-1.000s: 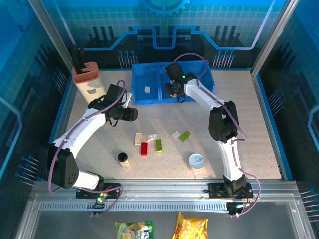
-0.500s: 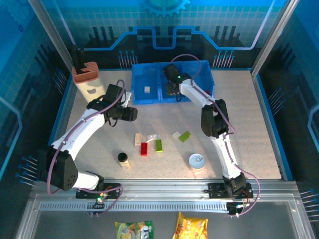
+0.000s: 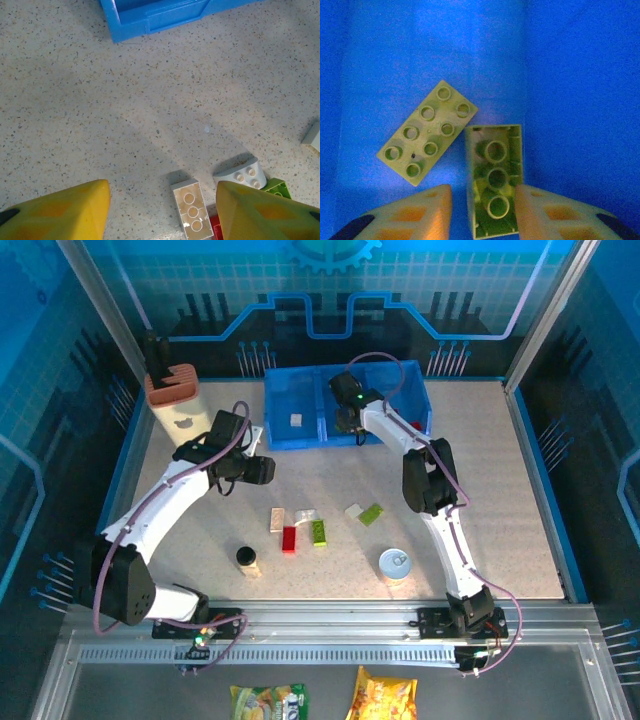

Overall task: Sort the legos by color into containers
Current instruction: Place the lego in the container, then pick up the lego from the center of the table.

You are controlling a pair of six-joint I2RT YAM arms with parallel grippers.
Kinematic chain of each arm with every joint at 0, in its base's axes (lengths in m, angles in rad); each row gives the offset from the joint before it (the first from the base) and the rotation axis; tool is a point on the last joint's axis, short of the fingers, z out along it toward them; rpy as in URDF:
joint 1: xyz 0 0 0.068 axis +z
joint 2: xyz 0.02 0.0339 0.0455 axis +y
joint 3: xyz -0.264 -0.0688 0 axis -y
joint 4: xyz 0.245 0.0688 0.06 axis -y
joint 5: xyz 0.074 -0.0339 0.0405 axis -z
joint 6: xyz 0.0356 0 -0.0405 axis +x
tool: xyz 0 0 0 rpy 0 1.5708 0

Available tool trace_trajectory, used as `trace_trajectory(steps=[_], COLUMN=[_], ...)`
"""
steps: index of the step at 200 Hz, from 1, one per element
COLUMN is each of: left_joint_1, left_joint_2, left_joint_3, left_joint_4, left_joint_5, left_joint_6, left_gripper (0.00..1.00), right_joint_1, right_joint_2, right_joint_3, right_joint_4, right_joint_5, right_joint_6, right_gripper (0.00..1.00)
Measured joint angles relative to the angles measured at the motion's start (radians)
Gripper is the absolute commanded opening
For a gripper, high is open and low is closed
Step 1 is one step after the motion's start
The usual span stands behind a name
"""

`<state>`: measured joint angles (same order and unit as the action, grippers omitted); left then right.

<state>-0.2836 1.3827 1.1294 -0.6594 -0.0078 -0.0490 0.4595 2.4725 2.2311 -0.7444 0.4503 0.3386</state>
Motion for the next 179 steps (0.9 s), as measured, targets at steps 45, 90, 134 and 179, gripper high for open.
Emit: trace_trajectory(steps=[45,90,134,179], left_joint_1=[0.000,0.000,0.000,-0.010], left_joint_2=[0.000,0.000,0.000,0.004], left_joint_3=[0.000,0.000,0.000,0.013], left_joint_4=[0.000,0.000,-0.003,-0.057], left_joint_5=[0.000,0.000,-0.008,-0.026], left_joint_6=[0.000,0.000,0.000,-0.010], left_gripper=[0.59,0.59,0.59,0.59], right_joint_1=[0.004,0.014,0.030,0.035], right_joint_2=[-0.013,-0.108,-0.290,-0.454], right_joint_3=[0.000,-0.043,-0.213,-0.435], right_joint_4=[-0.016,-0.034,-0.033,-0.024], right_joint_5=[0.008,0.012,-0.043,-0.129], right_joint_6=[-0.003,-0.007,0.003,0.027], right_gripper=[0.40,0.40,0.40,0.41])
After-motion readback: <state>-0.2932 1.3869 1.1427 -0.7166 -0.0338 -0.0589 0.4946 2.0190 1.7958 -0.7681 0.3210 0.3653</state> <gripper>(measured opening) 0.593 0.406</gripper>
